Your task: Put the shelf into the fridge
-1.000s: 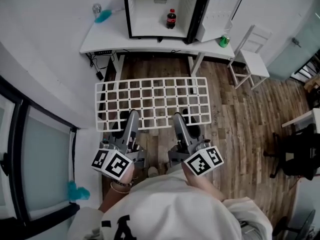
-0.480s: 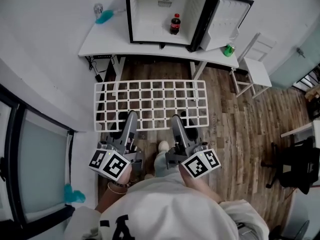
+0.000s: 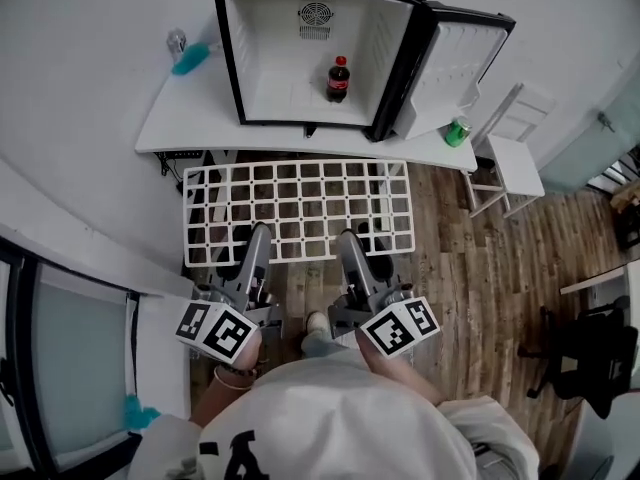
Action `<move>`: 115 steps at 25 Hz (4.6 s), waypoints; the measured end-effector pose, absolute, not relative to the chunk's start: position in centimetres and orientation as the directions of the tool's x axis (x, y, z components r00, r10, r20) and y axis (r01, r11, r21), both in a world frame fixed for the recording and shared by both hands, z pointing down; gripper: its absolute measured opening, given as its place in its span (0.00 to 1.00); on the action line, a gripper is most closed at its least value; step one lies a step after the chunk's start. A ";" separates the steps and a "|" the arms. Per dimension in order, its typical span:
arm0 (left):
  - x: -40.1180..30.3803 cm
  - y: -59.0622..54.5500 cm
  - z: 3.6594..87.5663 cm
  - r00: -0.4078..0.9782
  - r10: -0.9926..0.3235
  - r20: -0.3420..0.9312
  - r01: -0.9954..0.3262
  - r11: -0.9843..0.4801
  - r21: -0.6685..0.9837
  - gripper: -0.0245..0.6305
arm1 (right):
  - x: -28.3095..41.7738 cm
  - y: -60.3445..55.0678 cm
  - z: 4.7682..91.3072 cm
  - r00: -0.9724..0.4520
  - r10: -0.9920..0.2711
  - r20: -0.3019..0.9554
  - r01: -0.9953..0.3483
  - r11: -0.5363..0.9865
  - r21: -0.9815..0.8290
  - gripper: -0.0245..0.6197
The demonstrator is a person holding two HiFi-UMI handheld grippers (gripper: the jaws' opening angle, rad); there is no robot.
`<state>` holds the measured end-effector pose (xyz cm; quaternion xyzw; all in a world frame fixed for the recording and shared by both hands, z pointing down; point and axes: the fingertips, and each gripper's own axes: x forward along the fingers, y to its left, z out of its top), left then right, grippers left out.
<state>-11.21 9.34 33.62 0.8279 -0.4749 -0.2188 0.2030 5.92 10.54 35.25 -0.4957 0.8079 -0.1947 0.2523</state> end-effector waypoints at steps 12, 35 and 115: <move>-8.7 0.4 33.5 0.423 -0.893 -0.150 -0.711 -0.430 0.556 0.24 | 8.5 1.2 35.2 -0.406 -0.891 -0.203 -0.682 0.443 -0.582 0.34; -9.1 -6.1 34.2 0.427 -0.894 -0.138 -0.701 -0.424 0.573 0.24 | 8.1 -5.1 35.6 -0.407 -0.890 -0.205 -0.675 0.444 -0.589 0.34; -7.2 -26.6 32.4 0.578 -0.806 -0.126 -0.594 -0.522 0.612 0.27 | 9.7 -23.0 32.8 -0.261 -0.921 -0.290 -0.700 0.387 -0.599 0.35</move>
